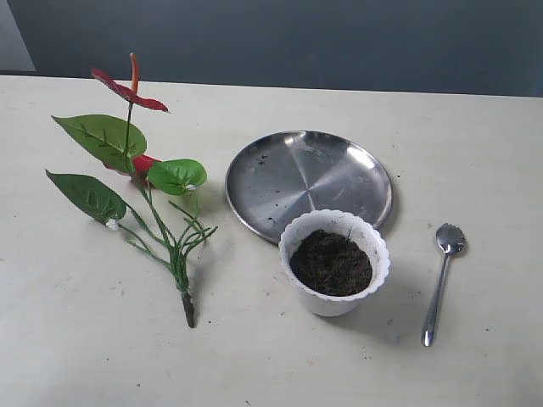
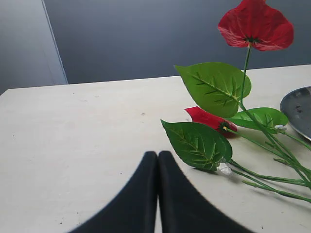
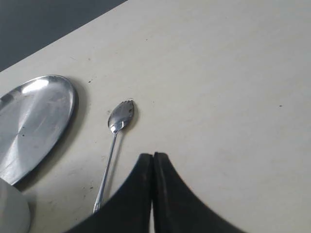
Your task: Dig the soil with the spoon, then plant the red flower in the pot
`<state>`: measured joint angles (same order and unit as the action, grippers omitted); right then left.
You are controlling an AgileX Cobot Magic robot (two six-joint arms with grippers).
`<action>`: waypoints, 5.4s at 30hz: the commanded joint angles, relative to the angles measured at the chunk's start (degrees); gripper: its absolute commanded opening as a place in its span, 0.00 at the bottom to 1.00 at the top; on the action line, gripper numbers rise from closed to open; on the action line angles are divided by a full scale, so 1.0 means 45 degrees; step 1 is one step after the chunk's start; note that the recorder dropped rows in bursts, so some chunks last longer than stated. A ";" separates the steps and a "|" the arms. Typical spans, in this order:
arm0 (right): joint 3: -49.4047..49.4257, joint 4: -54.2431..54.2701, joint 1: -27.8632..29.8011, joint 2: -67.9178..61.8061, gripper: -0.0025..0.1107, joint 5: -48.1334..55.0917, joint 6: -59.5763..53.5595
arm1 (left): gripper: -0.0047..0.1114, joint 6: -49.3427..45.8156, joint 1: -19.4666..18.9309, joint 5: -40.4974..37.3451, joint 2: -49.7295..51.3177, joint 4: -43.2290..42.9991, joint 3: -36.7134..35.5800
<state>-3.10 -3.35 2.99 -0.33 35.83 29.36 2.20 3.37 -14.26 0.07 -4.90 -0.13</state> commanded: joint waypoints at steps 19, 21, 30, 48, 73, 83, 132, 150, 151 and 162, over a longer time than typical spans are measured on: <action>0.0142 -0.0886 0.0065 0.0073 0.02 -0.1236 -0.0034 | 0.05 0.0055 -0.0084 0.0121 -0.0015 0.0019 0.0029; 0.0142 -0.0358 0.0065 0.0073 0.02 -0.2220 0.0408 | 0.05 0.0055 -0.0084 0.0121 -0.0015 0.0019 0.0029; 0.0142 0.1404 0.0065 0.0073 0.02 -0.9565 0.1634 | 0.05 0.0030 -0.0084 0.0121 -0.0015 0.0019 0.0029; 0.0142 0.6303 0.0065 0.0073 0.02 -1.0294 0.1166 | 0.05 0.0030 -0.0084 0.0121 -0.0015 0.0019 0.0029; -0.1576 0.4179 0.0065 -0.2124 0.02 -1.4135 -0.2488 | 0.05 0.0030 -0.0084 0.0121 -0.0015 0.0019 0.0029; -1.1627 -0.1521 0.0065 -1.2375 0.02 0.0411 -0.4835 | 0.05 0.0030 -0.0084 0.0121 -0.0015 0.0019 0.0029; -1.0450 0.2207 -0.2737 -2.4240 0.02 -0.0104 -0.3721 | 0.05 0.0034 -0.0084 0.0121 -0.0015 0.0019 0.0029; -1.3552 0.0450 -0.3101 -1.8696 0.02 0.1819 -1.0502 | 0.05 0.0034 -0.0084 0.0121 -0.0015 0.0019 0.0029; -1.3702 0.0450 -0.3304 -1.8543 0.02 0.1876 -1.1956 | 0.05 0.0034 -0.0084 0.0121 -0.0015 0.0019 0.0029; -1.3752 0.0745 -0.6701 -1.8774 0.02 0.4213 -1.8683 | 0.05 0.0034 -0.0084 0.0121 -0.0015 0.0019 0.0029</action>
<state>-64.76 0.00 -23.44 -84.18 49.39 -52.90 2.20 3.37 -14.26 0.07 -4.90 -0.13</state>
